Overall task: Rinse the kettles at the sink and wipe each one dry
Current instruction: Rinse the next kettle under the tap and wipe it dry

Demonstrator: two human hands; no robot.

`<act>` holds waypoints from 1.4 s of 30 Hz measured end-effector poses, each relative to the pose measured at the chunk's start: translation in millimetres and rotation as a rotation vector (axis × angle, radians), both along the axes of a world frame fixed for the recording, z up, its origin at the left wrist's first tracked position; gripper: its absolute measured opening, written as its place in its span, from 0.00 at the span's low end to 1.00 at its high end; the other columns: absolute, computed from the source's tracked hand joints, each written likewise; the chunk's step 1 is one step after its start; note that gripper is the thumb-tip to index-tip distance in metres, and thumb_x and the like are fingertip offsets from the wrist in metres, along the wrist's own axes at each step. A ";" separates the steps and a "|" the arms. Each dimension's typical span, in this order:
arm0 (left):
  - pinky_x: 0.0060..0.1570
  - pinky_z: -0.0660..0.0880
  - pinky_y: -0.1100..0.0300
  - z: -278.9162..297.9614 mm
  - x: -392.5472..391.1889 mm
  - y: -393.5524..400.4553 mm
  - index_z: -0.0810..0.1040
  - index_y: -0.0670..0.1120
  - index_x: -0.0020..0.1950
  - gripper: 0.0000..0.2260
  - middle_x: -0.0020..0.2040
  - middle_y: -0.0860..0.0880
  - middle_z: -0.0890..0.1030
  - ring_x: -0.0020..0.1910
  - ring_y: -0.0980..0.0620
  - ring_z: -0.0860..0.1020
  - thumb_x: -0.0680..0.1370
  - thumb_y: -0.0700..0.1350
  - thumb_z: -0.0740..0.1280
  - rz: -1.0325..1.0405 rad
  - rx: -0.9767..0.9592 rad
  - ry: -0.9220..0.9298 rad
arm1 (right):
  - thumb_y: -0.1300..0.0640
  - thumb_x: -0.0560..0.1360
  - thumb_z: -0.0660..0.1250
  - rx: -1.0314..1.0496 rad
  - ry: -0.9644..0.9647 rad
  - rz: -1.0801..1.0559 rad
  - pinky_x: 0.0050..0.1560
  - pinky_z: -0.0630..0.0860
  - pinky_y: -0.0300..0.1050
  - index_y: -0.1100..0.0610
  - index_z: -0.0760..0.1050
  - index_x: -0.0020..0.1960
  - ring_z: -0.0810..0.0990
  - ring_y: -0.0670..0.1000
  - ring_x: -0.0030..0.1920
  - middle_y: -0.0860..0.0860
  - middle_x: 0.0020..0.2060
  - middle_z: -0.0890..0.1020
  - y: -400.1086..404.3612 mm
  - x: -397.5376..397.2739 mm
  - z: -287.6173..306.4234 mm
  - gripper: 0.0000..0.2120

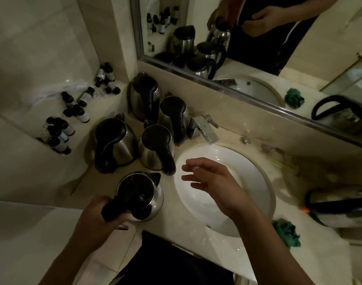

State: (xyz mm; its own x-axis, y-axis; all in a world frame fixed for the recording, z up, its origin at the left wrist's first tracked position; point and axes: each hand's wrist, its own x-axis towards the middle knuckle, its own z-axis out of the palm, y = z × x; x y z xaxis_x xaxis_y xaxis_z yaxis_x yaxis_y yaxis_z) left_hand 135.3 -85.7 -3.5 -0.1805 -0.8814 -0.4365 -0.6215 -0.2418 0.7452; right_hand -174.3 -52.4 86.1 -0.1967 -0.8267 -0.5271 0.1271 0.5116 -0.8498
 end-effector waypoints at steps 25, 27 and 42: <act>0.54 0.74 0.54 78.5 -200.5 10.1 0.87 0.50 0.53 0.12 0.47 0.49 0.87 0.51 0.53 0.83 0.79 0.52 0.65 0.038 0.244 0.754 | 0.46 0.85 0.50 -0.007 0.869 -0.145 0.57 0.73 0.46 0.49 0.69 0.73 0.74 0.53 0.64 0.50 0.68 0.71 20.7 -44.6 25.0 0.20; 0.50 0.76 0.61 80.8 -204.9 12.1 0.86 0.48 0.50 0.13 0.43 0.51 0.87 0.48 0.54 0.83 0.83 0.47 0.62 0.048 0.223 0.729 | 0.46 0.82 0.49 0.002 0.951 -0.163 0.55 0.72 0.47 0.55 0.71 0.69 0.74 0.58 0.63 0.54 0.64 0.73 20.2 -42.5 29.2 0.23; 0.36 0.76 0.71 81.2 -226.0 17.9 0.83 0.53 0.57 0.10 0.45 0.54 0.86 0.46 0.61 0.83 0.83 0.46 0.62 0.038 0.070 0.660 | 0.49 0.87 0.47 0.080 1.178 -0.047 0.82 0.56 0.52 0.63 0.65 0.77 0.58 0.57 0.81 0.61 0.78 0.66 6.4 -43.0 25.4 0.26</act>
State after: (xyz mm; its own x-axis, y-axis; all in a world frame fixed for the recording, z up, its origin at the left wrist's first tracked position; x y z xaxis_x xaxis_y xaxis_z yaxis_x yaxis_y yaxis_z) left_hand -90.7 -67.8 77.7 -0.3990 -0.8659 -0.3017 -0.0299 -0.3166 0.9481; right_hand -217.3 -46.0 111.6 -0.6253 -0.7787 -0.0500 -0.6937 0.5841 -0.4214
